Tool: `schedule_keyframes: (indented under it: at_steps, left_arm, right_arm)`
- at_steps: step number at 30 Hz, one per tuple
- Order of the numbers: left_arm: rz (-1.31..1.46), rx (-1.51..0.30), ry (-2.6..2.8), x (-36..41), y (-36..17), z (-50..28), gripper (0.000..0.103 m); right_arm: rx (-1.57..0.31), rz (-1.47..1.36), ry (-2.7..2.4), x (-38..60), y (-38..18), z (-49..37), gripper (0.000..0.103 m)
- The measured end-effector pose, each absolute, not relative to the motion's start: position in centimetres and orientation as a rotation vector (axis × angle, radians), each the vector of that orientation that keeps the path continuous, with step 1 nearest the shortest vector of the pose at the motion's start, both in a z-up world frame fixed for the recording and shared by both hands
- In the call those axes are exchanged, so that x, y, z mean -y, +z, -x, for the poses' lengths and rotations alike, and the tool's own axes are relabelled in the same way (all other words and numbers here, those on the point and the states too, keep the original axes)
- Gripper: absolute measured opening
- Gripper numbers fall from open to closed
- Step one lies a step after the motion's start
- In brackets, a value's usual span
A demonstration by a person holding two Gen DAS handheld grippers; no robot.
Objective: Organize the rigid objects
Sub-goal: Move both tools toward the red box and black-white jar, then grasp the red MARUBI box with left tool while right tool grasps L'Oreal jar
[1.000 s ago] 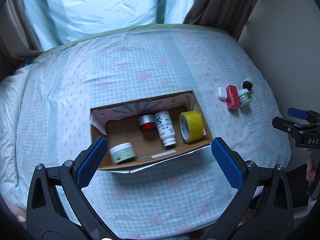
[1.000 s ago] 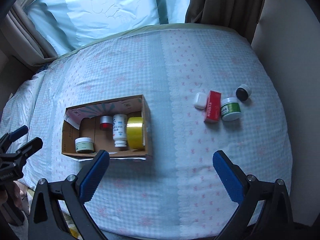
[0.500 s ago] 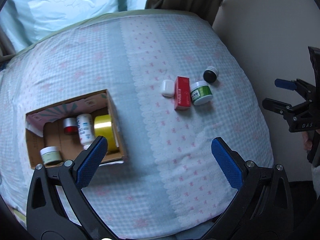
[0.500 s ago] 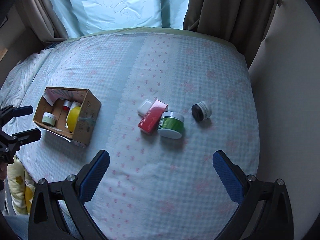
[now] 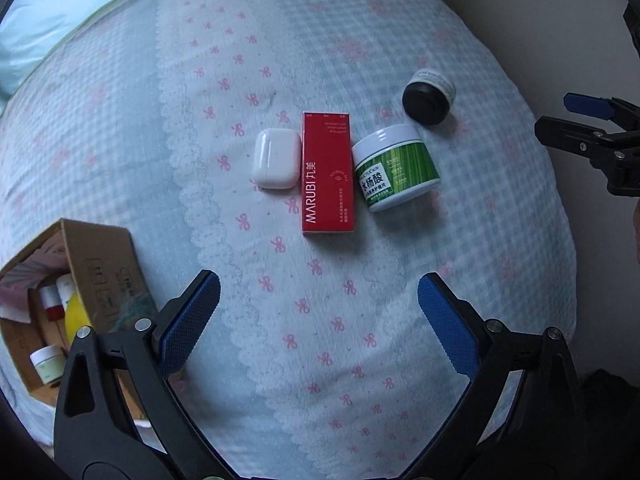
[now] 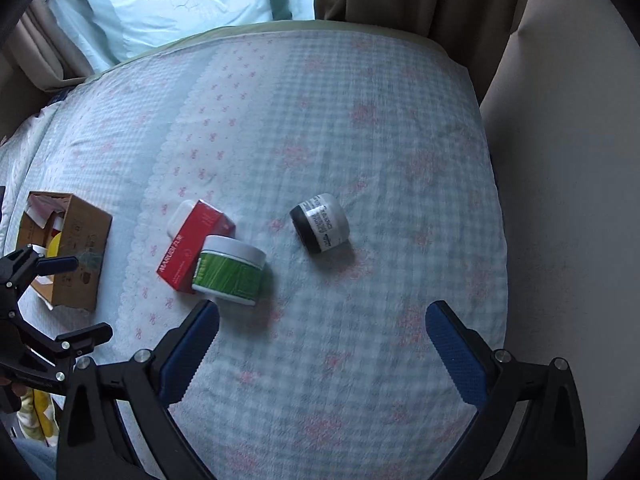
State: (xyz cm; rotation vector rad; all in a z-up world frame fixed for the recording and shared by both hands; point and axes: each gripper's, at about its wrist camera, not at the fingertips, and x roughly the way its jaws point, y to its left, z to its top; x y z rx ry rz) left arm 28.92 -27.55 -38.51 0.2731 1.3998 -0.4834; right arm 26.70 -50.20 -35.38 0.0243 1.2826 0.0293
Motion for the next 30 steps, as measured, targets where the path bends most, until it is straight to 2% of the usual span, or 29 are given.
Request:
schedule_keyframes:
  at_steps: [6,10,13,15,17,19,23,24,27,28,30]
  left_arm:
    - [-0.306,-1.448,-0.454,28.7,-42.5,-31.6,0.098]
    - [-0.312,-1.475,-0.447,29.2,-44.6,-33.0,0.092]
    - [-0.323,-1.489,-0.454,29.6,-45.7,-33.4,0.092]
    - [-0.334,-1.497,-0.46,29.9,-46.3,-33.5,0.088]
    - [-0.35,-1.508,-0.463,30.2,-46.9,-33.6,0.079]
    - [-0.356,-1.519,-0.463,30.4,-47.3,-33.7,0.074]
    - [-0.35,-1.533,-0.455,31.1,-47.8,-34.5,0.071]
    - [-0.348,-1.534,-0.454,31.3,-47.9,-34.8,0.071]
    - [-0.355,-1.538,-0.45,32.0,-48.0,-35.5,0.068]
    - [-0.359,-1.542,-0.454,32.1,-48.1,-35.6,0.063]
    - [-0.369,-1.552,-0.463,32.5,-48.3,-35.7,0.053]
  right_arm:
    - [-1.338,-0.037,0.019,50.8,-39.8,-29.9,0.103]
    - [-1.359,-0.012,0.031,50.7,-41.8,-31.8,0.103]
    - [-1.372,0.019,0.047,50.4,-43.0,-32.9,0.103]
    - [-1.382,0.039,0.052,50.2,-43.8,-33.5,0.102]
    - [-1.393,0.059,0.058,49.9,-44.4,-33.9,0.099]
    - [-1.403,0.081,0.065,49.6,-44.9,-34.3,0.097]
    - [-1.417,0.122,0.083,49.1,-45.5,-34.9,0.097]
    - [-1.422,0.131,0.089,49.0,-45.7,-35.1,0.095]
    - [-1.461,0.145,0.105,48.7,-46.6,-35.8,0.078]
    - [-1.474,0.145,0.112,48.6,-47.0,-36.0,0.073]
    - [-1.486,0.15,0.121,48.5,-47.5,-36.2,0.071]
